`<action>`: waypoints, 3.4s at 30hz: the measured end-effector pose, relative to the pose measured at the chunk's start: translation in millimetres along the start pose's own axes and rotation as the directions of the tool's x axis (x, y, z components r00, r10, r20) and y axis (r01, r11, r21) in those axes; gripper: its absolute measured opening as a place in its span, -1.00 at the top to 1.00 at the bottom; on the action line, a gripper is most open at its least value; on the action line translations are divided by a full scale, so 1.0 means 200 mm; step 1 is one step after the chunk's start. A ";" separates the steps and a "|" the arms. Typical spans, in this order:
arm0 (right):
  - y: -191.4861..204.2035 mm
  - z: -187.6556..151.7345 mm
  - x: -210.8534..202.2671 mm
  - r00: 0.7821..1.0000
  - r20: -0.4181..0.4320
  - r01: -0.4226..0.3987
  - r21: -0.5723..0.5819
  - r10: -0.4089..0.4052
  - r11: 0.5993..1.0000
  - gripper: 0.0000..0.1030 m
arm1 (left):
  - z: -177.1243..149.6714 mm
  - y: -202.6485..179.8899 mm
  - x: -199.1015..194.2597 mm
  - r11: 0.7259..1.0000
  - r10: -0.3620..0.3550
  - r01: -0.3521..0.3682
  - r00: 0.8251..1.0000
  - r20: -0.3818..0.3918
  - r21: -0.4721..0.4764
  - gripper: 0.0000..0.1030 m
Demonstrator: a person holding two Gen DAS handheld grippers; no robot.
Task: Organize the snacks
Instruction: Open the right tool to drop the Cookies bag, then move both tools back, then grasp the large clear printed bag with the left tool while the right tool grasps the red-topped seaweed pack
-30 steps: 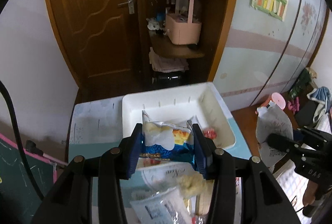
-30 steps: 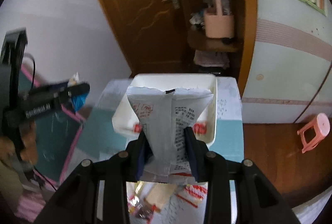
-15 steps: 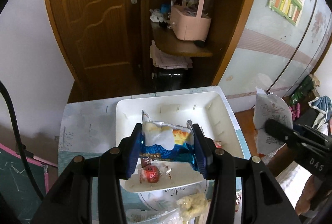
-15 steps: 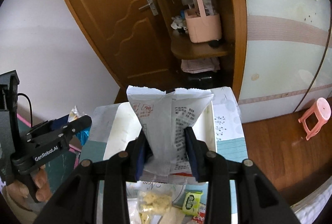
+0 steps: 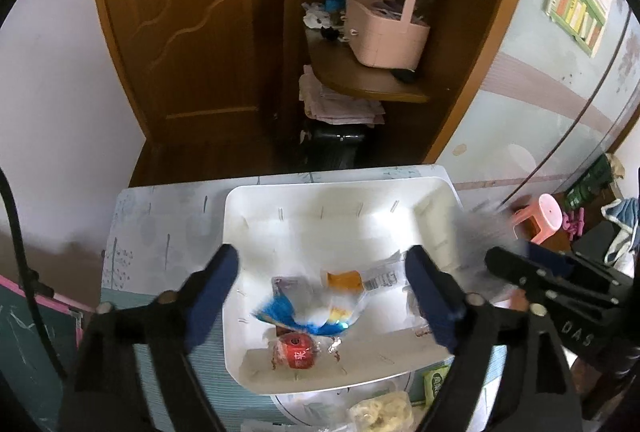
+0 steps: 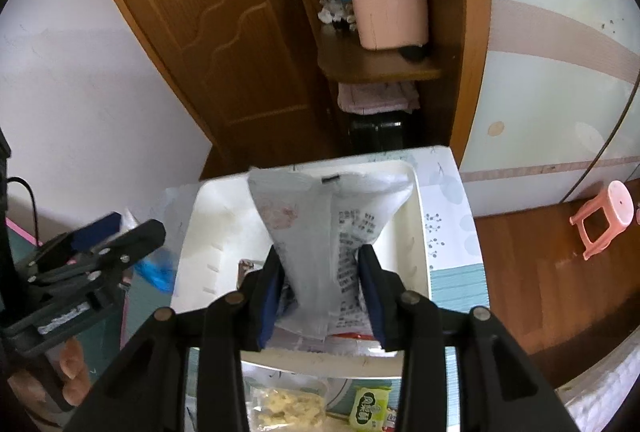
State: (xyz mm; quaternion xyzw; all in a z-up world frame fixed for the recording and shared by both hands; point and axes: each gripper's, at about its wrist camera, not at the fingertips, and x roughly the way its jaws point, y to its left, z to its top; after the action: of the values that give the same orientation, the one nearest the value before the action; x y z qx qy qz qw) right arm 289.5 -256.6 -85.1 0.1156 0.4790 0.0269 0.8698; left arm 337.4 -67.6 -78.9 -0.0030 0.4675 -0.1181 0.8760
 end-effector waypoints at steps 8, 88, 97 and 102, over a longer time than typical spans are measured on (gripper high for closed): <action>0.03 -0.01 0.02 1.000 -0.007 -0.006 -0.006 0.006 1.000 -0.13 | -0.04 0.06 0.02 0.999 -0.030 0.029 0.999 -0.027 -0.040 -0.72; 0.40 -1.81 0.02 0.993 -0.078 -0.009 -0.776 -0.083 0.630 -0.49 | -1.44 0.20 -0.06 0.993 -0.101 0.075 0.934 -0.342 -0.088 -0.72; 0.44 -1.83 0.15 0.990 -0.025 0.060 -0.811 -0.138 0.582 -0.31 | -1.45 0.21 0.08 0.982 -0.172 0.125 0.904 -0.391 -0.144 -0.72; 0.45 -1.80 0.16 0.992 -0.034 0.048 -0.787 -0.121 0.615 -0.08 | -1.46 0.21 0.13 0.975 -0.202 0.145 0.896 -0.396 -0.170 -0.72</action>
State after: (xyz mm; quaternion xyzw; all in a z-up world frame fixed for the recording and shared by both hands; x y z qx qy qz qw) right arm 9.9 -101.8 -275.9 -0.2994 0.4598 0.1970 0.8125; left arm 120.9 -1.1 -269.4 -0.0796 0.6461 -0.1615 0.7417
